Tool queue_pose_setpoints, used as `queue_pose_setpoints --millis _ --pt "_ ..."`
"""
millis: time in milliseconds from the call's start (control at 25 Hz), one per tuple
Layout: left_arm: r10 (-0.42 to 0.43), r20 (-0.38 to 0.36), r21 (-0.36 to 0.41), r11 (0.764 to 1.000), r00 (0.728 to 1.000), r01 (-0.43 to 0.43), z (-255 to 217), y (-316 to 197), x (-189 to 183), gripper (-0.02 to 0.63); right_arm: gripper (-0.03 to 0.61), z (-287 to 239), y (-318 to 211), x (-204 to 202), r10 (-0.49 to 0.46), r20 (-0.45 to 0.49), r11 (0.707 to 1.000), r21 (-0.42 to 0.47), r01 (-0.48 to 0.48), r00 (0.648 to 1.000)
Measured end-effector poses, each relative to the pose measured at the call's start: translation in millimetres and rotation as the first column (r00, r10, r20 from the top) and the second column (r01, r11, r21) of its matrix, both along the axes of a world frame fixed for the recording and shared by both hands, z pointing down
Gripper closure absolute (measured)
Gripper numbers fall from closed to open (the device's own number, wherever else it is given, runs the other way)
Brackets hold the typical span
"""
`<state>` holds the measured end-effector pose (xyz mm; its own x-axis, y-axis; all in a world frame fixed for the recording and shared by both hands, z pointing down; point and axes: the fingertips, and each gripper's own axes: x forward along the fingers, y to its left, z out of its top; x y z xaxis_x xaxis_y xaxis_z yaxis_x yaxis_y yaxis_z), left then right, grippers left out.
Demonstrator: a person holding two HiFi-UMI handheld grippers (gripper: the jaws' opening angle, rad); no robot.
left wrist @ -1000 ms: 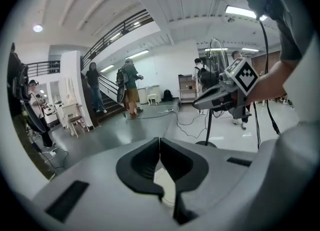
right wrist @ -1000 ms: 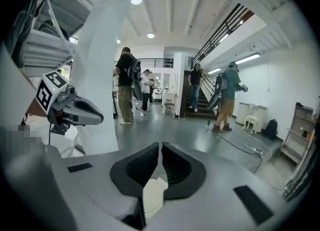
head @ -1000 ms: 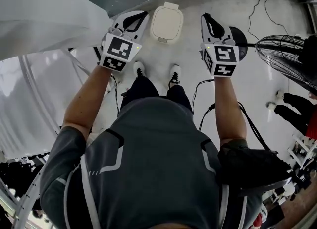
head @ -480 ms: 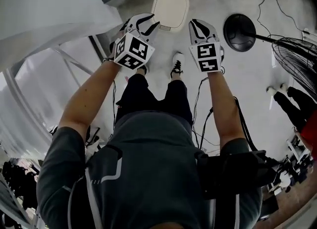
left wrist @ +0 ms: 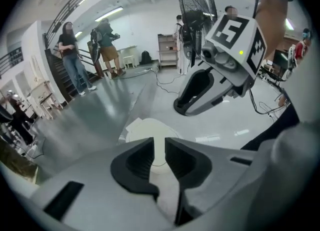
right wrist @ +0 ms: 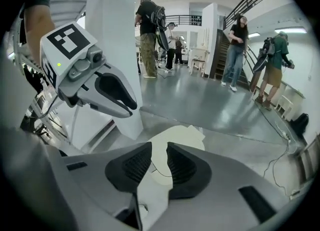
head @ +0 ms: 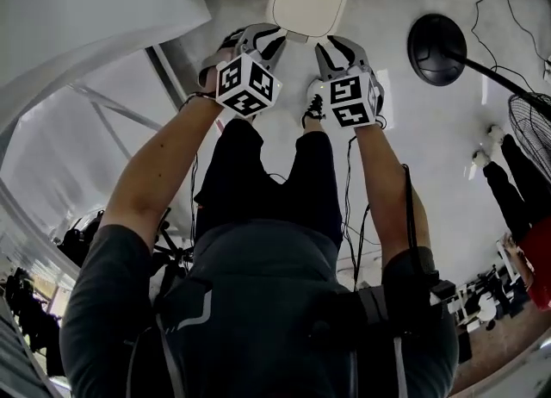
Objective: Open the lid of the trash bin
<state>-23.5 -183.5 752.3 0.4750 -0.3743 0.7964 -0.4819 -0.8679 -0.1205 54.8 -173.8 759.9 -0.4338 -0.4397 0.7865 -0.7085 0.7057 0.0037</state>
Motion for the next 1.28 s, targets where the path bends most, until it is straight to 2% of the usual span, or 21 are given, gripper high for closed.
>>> queue_pose_setpoints --millis 80,120,640,880,1040,1280 --pt "0.013 0.011 -0.012 1.0 1.0 -0.013 24.7 4.2 1.7 0.585 0.465 24.7 4.7 -3.5 -0.015 -0.015 1.0 -0.016 0.015 1.0" --pt "0.02 0.014 -0.018 1.0 1.0 -0.02 35.8 6.8 2.6 0.592 0.465 36.5 7.9 -5.3 -0.023 -0.02 0.999 -0.026 0.023 1.0" --pt "0.078 0.132 -0.08 0.994 0.988 -0.068 158.1 33.2 11.2 0.603 0.486 164.1 39.0 -32.8 -0.124 -0.058 0.988 -0.101 0.117 0.991" --pt "0.135 0.16 -0.079 0.989 0.978 -0.124 196.9 27.6 20.6 0.603 0.5 193.1 31.0 -36.4 -0.091 -0.043 0.991 -0.104 0.086 0.995" --pt "0.16 0.177 -0.086 0.985 0.971 -0.147 221.6 33.0 20.5 0.603 0.509 213.3 33.5 -36.6 -0.113 -0.053 0.988 -0.115 0.106 0.992" --pt "0.196 0.186 -0.076 0.98 0.963 -0.185 238.7 34.9 18.9 0.603 0.534 225.5 26.8 -37.4 -0.119 -0.067 0.99 -0.086 0.113 0.991"
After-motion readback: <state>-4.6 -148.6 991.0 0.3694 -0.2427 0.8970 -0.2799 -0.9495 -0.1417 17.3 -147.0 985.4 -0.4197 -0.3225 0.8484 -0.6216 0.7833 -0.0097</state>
